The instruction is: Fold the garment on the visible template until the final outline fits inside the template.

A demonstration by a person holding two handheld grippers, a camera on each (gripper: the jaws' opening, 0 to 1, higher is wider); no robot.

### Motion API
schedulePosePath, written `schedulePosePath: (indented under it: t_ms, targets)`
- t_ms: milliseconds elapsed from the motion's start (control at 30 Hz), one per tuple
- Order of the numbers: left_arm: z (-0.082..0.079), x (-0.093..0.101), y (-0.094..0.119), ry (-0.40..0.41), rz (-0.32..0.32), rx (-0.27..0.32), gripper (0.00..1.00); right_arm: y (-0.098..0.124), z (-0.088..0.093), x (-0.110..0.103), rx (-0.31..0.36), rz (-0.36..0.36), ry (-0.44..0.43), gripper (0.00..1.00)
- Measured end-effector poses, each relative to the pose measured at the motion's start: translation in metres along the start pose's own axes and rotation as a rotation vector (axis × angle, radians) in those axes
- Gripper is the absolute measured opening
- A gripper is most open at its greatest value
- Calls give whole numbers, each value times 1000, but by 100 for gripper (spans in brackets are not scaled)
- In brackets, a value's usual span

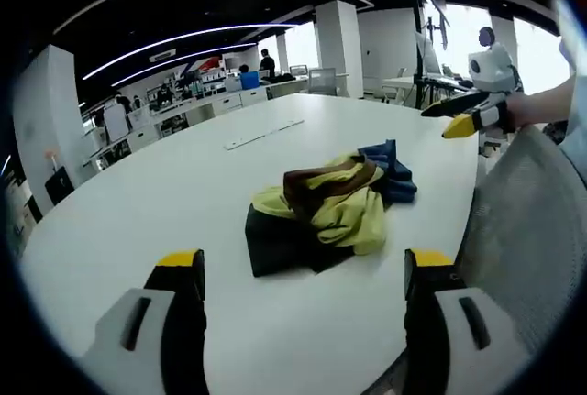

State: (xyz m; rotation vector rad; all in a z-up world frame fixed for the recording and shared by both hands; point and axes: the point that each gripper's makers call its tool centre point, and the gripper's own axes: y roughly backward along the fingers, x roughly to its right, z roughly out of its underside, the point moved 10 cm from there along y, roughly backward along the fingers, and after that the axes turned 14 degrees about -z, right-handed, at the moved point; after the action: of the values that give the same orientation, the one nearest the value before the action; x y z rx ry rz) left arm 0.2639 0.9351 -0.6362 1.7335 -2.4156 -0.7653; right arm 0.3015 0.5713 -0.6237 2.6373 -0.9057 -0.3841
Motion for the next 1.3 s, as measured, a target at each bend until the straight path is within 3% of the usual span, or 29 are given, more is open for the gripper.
schedulePosePath:
  t_ms: [1300]
  targets:
    - [1,-1,0,-4,-3,-2,86,-2,2,0,-21,-7,0,81]
